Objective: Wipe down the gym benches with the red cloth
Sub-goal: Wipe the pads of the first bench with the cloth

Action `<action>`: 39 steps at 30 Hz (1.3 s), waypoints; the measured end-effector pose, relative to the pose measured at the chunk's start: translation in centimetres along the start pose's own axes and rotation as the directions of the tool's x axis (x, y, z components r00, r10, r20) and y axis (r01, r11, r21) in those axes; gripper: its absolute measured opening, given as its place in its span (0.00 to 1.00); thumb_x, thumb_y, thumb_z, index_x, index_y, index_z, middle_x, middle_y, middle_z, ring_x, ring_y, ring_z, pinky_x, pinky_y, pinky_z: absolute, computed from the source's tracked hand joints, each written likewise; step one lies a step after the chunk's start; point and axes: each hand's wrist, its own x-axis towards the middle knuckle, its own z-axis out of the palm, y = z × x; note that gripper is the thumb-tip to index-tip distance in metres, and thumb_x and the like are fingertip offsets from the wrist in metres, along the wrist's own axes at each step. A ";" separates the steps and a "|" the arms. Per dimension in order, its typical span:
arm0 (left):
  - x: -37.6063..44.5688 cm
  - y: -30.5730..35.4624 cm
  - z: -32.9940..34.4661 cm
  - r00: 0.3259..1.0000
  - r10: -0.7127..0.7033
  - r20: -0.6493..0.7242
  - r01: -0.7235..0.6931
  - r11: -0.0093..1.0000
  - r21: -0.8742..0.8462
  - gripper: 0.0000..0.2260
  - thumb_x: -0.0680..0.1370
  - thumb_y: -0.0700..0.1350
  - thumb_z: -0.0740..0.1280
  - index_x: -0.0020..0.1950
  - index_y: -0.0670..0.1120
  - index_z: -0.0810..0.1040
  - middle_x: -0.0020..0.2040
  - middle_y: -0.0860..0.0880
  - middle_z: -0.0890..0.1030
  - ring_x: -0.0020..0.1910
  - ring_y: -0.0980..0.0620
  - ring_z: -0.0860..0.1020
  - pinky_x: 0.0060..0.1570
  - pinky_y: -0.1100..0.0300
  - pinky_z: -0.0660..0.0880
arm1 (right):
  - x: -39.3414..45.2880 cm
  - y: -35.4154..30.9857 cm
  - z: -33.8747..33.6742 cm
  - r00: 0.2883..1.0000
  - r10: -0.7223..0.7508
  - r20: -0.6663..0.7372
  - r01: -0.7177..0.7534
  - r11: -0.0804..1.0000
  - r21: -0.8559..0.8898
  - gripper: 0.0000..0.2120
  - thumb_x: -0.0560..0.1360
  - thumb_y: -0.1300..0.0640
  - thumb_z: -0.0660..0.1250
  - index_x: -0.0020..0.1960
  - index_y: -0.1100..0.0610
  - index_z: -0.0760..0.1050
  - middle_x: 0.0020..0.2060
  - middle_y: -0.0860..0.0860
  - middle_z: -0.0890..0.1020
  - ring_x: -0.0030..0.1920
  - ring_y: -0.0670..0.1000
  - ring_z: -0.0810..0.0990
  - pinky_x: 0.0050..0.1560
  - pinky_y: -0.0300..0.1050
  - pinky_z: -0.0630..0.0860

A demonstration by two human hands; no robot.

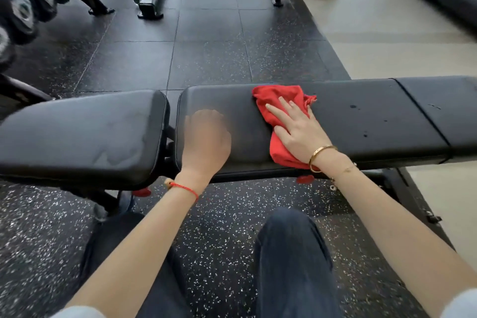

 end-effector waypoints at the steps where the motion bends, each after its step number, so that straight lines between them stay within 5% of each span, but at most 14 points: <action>1: 0.0 0.1 0.0 1.000 0.001 -0.003 -0.001 1.000 0.005 0.13 0.78 0.44 0.61 0.61 0.43 0.75 0.59 0.45 0.77 0.65 0.43 0.70 0.69 0.43 0.63 | 0.9 1.3 -0.3 0.998 0.061 0.006 -0.061 0.998 -0.002 0.25 0.80 0.50 0.53 0.76 0.41 0.52 0.78 0.49 0.51 0.78 0.52 0.49 0.76 0.56 0.40; 5: 0.1 0.3 0.0 1.000 -0.003 -0.010 0.004 1.000 0.014 0.14 0.77 0.45 0.62 0.61 0.44 0.75 0.60 0.46 0.76 0.64 0.43 0.71 0.69 0.43 0.64 | 5.3 2.2 -1.2 0.981 0.191 0.040 -0.189 0.981 -0.049 0.26 0.81 0.50 0.51 0.77 0.43 0.51 0.78 0.51 0.48 0.78 0.55 0.47 0.75 0.59 0.39; 14: -0.1 0.3 0.2 0.999 -0.002 -0.036 0.002 1.000 0.003 0.16 0.77 0.43 0.63 0.65 0.43 0.76 0.63 0.45 0.76 0.66 0.43 0.71 0.70 0.42 0.64 | -0.3 -1.1 -0.1 0.984 -0.175 0.032 0.176 0.984 -0.029 0.26 0.80 0.48 0.51 0.77 0.41 0.50 0.78 0.49 0.49 0.78 0.52 0.47 0.76 0.55 0.39; 23: -0.1 0.6 0.1 0.997 0.003 -0.075 -0.003 1.000 0.000 0.15 0.77 0.44 0.65 0.63 0.44 0.77 0.62 0.46 0.77 0.64 0.45 0.72 0.69 0.48 0.66 | 5.0 5.8 -1.8 0.993 0.109 0.055 -0.107 0.993 -0.043 0.26 0.80 0.48 0.51 0.77 0.43 0.51 0.78 0.51 0.48 0.78 0.55 0.47 0.75 0.59 0.38; 34: -0.2 0.2 -0.1 0.997 0.013 -0.077 -0.013 1.000 -0.009 0.16 0.77 0.44 0.65 0.64 0.45 0.78 0.62 0.47 0.78 0.64 0.46 0.73 0.69 0.49 0.66 | 1.0 -1.6 0.1 0.979 -0.197 0.046 0.197 0.980 -0.015 0.27 0.80 0.48 0.51 0.77 0.42 0.49 0.78 0.50 0.49 0.78 0.53 0.47 0.76 0.55 0.38; 39: -0.3 -0.3 0.2 0.996 0.029 -0.081 -0.030 0.999 -0.010 0.16 0.77 0.45 0.64 0.64 0.45 0.78 0.62 0.47 0.78 0.64 0.46 0.73 0.69 0.48 0.67 | -0.9 3.4 -0.7 0.999 -0.048 0.003 0.048 0.999 0.011 0.26 0.80 0.48 0.52 0.77 0.40 0.51 0.78 0.48 0.50 0.78 0.51 0.49 0.76 0.54 0.39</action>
